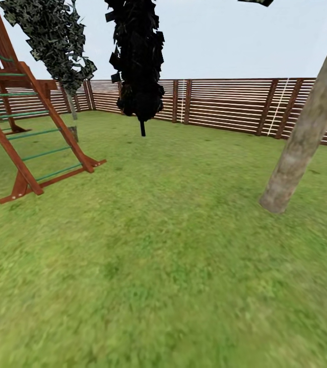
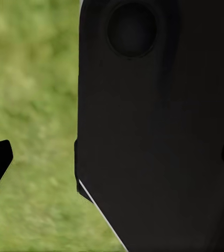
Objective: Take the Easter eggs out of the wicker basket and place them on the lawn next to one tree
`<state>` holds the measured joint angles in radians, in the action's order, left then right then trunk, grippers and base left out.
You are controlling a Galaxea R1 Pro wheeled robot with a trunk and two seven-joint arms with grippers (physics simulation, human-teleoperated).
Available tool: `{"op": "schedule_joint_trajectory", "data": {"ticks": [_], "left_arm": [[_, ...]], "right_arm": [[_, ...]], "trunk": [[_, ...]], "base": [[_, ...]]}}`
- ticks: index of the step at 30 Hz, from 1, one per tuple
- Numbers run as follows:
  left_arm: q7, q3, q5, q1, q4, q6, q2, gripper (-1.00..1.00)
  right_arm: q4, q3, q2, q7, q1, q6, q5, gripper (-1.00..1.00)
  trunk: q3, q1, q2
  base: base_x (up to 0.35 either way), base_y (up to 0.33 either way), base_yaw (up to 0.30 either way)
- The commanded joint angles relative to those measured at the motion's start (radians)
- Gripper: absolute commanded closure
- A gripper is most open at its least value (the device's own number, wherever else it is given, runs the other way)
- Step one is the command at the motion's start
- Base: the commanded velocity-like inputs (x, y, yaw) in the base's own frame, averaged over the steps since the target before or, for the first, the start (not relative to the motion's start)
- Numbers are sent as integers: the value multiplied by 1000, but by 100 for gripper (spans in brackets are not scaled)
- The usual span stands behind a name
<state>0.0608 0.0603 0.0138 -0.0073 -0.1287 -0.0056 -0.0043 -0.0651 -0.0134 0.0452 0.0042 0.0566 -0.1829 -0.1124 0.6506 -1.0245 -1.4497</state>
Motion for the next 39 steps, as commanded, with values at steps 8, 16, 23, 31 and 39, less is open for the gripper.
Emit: {"op": "schedule_joint_trajectory", "data": {"ticks": [8,16,23,31,39], "left_arm": [[1,6,2,0,0,-1,-1,-100],[1,6,2,0,0,-1,0,-100],[2,6,2,0,0,-1,-1,-100],[2,6,2,0,0,-1,0,-100],[2,6,2,0,0,0,-1,-100]], "right_arm": [[-1,4,2,0,0,-3,-1,-100],[1,0,-1,0,0,-3,-10,-100],[1,0,1,0,0,-3,-10,-100],[1,0,4,0,0,-3,-9,-100],[3,-4,5,0,0,-1,-10,-100]], "trunk": [[1,-1,0],[1,-1,0],[1,-1,0],[1,-1,0],[1,-1,0]], "base": [[328,0,0],[328,0,183],[328,0,254],[328,0,40],[328,0,1]]}}
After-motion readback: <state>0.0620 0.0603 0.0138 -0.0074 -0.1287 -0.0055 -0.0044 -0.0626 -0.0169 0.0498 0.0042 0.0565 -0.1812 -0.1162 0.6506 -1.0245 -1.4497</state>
